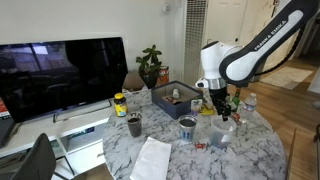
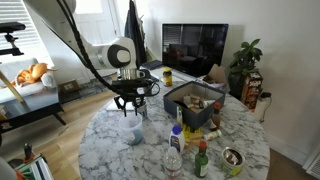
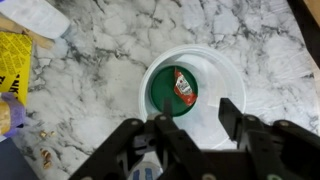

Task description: Pick up the metallic cup and pour its content on the table, pick up the two red sachet and put it in the frost cup one at a time

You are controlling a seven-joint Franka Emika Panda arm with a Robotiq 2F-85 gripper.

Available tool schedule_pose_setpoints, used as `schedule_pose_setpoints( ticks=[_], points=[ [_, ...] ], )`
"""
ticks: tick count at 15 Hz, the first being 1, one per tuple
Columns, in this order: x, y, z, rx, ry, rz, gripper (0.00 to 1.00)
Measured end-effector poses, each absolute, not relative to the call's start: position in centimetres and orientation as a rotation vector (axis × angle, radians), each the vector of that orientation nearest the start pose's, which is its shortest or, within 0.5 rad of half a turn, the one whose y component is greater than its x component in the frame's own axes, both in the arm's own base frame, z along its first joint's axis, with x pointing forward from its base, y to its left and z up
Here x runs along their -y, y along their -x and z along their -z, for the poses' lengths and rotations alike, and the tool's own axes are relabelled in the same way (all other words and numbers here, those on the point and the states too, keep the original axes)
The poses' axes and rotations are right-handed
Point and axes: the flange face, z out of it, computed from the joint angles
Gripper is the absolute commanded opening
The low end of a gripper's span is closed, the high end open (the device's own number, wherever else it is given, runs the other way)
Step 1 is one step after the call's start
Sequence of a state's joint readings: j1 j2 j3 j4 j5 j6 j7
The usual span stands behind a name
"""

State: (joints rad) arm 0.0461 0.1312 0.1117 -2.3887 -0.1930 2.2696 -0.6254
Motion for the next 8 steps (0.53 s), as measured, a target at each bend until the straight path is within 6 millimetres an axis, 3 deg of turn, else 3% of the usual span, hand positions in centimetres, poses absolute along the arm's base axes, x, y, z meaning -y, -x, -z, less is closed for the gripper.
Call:
schedule_pose_setpoints(
  ticks=[2, 8],
  points=[
    [-7.7, -46.8, -24.8, 1.413, 2.827, -0.41, 0.99],
    [-12.8, -45.4, -24.3, 1.589, 2.603, -0.373, 1.0]
  ],
)
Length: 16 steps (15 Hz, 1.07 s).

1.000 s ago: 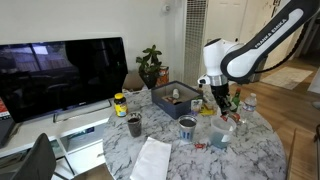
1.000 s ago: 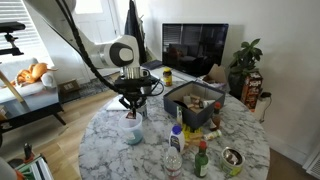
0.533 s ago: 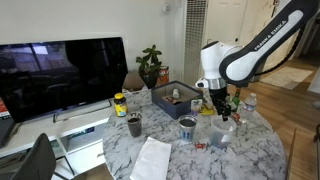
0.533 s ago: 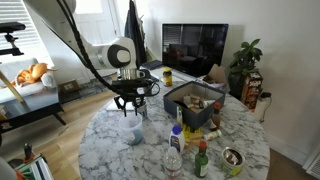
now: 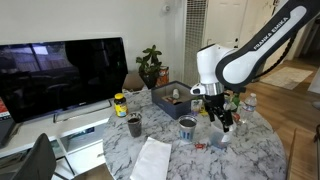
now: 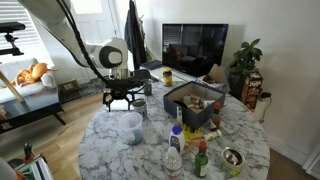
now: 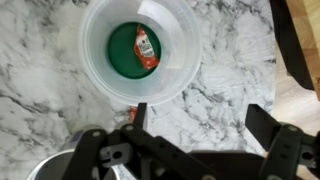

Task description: Pick up the metallic cup and pour its content on the table, pick up the two red sachet and put it in the frost cup one at a time

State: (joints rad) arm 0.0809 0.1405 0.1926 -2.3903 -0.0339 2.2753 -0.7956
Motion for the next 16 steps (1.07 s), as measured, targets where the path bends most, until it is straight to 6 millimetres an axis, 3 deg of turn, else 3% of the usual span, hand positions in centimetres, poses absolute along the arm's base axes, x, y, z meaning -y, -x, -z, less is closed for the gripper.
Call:
schedule_pose_setpoints(
  ticks=[3, 9, 16],
  points=[
    [-14.8, -44.5, -23.2, 1.653, 2.5, -0.382, 1.0],
    [-15.2, -44.5, -22.5, 1.656, 2.476, -0.399, 1.0],
    [-15.7, -45.4, -16.8, 1.588, 2.444, -0.474, 1.0]
  ],
)
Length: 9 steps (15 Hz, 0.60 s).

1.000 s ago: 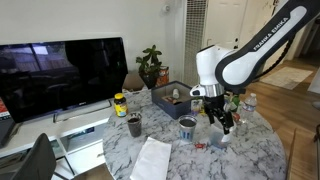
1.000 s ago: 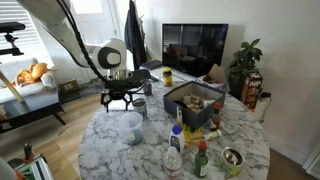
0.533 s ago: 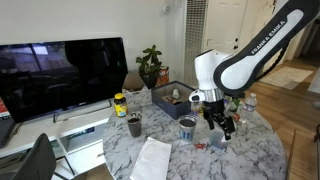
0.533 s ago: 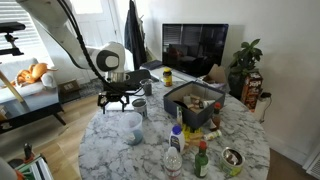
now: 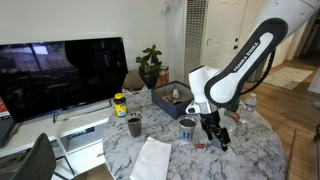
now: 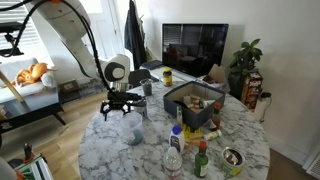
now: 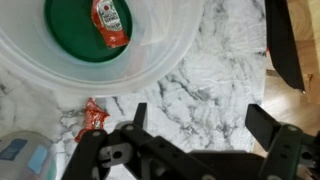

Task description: Pick up the metallic cup and pour its content on the table, pick up the two red sachet and put it in the frost cup one at a time

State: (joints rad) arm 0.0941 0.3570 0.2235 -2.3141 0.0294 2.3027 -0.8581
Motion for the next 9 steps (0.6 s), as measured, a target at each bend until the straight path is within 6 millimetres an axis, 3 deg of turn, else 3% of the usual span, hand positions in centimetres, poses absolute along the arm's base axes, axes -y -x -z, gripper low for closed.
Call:
schedule_pose_setpoints(
  ticks=[9],
  points=[
    [-15.3, -48.0, -12.2, 1.513, 2.48, -0.4, 1.0]
  ],
)
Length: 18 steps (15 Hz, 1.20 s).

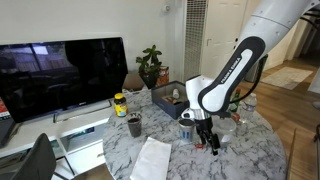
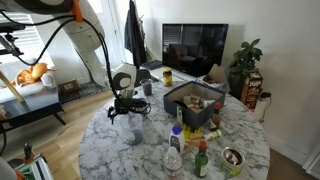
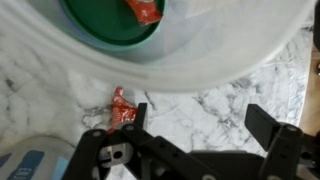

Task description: Pick up the metallic cup and pour its content on the table, pick up the two red sachet and put it in the frost cup one at a time

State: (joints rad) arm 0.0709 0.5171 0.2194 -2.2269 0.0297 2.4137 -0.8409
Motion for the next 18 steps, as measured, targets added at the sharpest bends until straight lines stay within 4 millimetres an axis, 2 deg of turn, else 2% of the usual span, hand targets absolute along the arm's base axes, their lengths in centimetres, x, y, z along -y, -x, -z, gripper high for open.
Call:
schedule_pose_setpoints(
  ticks=[5, 7, 9, 10, 13, 17, 18],
  points=[
    [-13.4, -49.4, -10.2, 1.453, 2.548, -0.337, 0.91],
    [-12.9, -49.8, -9.8, 1.439, 2.572, -0.305, 0.85],
    [-12.8, -50.2, -9.6, 1.435, 2.591, -0.272, 0.73],
    [-12.8, -50.3, -9.6, 1.436, 2.598, -0.259, 0.62],
    [-12.8, -50.5, -9.6, 1.445, 2.611, -0.233, 0.37],
    [-12.7, -50.7, -9.7, 1.449, 2.627, -0.224, 0.29],
    [-12.6, -50.7, -9.7, 1.449, 2.631, -0.225, 0.32]
  ],
)
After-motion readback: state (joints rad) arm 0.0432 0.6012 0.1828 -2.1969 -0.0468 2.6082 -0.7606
